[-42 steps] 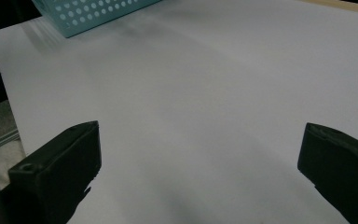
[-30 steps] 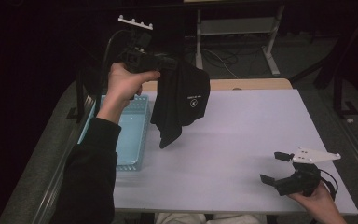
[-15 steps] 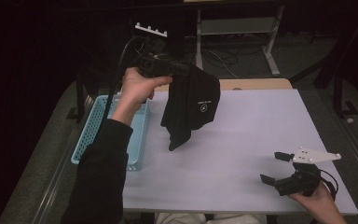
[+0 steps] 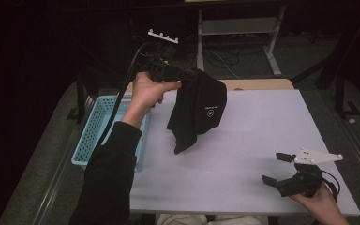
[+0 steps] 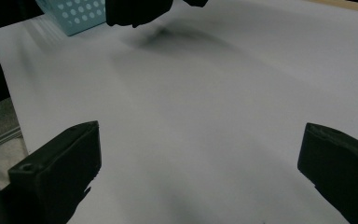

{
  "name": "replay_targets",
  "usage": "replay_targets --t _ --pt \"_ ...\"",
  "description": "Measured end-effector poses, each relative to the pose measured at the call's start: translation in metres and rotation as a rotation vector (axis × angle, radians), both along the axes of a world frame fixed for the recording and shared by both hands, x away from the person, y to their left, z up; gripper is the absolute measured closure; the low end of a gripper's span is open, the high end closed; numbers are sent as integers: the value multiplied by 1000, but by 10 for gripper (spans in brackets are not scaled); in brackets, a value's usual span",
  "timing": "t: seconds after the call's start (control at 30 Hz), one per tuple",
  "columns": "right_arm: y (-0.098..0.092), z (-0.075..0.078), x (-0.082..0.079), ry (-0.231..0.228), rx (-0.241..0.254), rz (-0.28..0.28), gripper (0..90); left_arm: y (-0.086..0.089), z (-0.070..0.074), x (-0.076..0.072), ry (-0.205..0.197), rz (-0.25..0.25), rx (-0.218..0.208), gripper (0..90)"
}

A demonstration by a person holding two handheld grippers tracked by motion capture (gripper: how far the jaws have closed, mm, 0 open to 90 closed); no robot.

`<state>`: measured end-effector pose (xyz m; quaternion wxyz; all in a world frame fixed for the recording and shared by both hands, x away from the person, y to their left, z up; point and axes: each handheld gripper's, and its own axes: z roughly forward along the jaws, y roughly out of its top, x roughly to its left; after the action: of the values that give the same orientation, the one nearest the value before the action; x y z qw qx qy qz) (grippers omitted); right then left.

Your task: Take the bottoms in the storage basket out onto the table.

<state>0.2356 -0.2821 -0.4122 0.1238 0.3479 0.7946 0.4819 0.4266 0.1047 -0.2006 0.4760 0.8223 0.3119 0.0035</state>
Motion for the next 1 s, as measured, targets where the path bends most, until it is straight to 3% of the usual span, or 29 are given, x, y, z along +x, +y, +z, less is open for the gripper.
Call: replay_targets --t 0.67,1.0 --pt "0 0 -1 0 -1 -2 0 -21 -36 6 47 -33 33 835" --pt "0 0 -1 -4 -3 -1 0 -36 -52 8 72 -56 20 834"
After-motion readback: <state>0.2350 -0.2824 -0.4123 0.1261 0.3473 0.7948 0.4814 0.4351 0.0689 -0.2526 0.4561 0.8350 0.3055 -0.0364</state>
